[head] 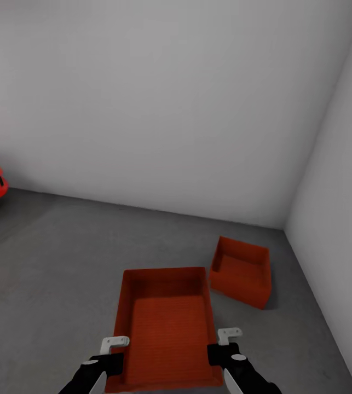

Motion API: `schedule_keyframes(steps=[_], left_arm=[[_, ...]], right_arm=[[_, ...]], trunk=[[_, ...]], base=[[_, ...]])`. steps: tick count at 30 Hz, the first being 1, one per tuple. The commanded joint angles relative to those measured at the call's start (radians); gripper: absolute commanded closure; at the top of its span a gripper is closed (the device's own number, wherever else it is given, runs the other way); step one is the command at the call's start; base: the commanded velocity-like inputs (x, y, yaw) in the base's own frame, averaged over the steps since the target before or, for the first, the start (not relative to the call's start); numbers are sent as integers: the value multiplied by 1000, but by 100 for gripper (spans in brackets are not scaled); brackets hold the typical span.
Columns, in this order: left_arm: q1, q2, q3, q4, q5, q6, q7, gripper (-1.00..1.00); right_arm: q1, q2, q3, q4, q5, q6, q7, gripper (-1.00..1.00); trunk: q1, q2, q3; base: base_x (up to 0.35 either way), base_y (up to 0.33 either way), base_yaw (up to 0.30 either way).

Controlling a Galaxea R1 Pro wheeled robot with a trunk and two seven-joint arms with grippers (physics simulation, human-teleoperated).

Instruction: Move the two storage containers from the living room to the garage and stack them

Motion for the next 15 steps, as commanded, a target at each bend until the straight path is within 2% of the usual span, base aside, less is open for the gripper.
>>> schedule_keyframes(steps=[1, 15], left_arm=[[-1, 1, -8, -38, 25, 0, 10, 100], [-1, 1, -8, -39, 25, 0, 11, 100]], right_arm=[[0, -1, 9, 0, -20, 3, -5, 100], [0, -1, 9, 0, -20, 3, -5, 100]], trunk=[[0, 0, -1], [0, 0, 6]], base=[[275, -182, -234], [275, -173, -235]])
